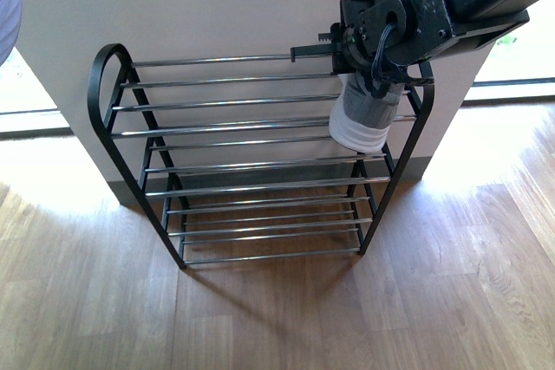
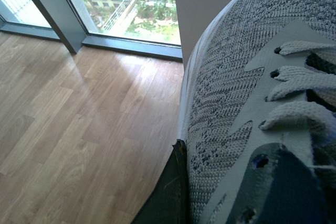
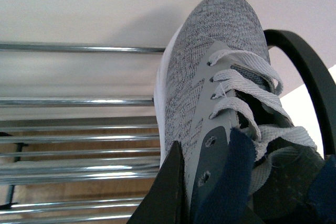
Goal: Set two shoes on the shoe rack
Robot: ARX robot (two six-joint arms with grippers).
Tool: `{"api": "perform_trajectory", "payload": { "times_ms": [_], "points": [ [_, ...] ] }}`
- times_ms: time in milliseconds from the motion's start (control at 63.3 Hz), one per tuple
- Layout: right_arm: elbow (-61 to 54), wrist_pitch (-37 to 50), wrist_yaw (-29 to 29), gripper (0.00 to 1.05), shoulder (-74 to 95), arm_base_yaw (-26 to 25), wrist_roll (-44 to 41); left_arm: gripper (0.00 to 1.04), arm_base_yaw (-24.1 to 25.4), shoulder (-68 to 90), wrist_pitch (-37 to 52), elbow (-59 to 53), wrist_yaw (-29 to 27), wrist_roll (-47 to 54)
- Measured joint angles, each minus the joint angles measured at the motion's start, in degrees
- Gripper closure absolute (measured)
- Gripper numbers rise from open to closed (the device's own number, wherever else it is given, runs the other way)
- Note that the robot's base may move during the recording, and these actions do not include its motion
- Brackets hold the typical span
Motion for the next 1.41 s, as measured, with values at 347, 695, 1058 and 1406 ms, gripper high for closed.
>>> {"api": "perform_trajectory", "payload": {
  "times_ms": [347, 695, 1058, 1406],
  "points": [
    [8.3, -2.3, -1.0, 1.03, 4.9, -1.3, -7.0, 1.03, 0.0, 0.0, 0.0, 0.0, 0.0, 0.0],
    [2.5, 0.9, -5.4, 0.68, 1.2, -1.9, -6.8, 1.03, 0.0, 0.0, 0.0, 0.0, 0.0, 0.0],
    [-24.6, 10.2, -17.3, 0.12, -24.9, -1.0, -1.6, 1.03, 0.0, 0.0, 0.0, 0.0, 0.0, 0.0],
    [-55.3, 10.3, -29.3, 0.09, -60.9, -1.9, 4.4, 1.03, 0.0, 0.0, 0.0, 0.0, 0.0, 0.0]
  ]
}}
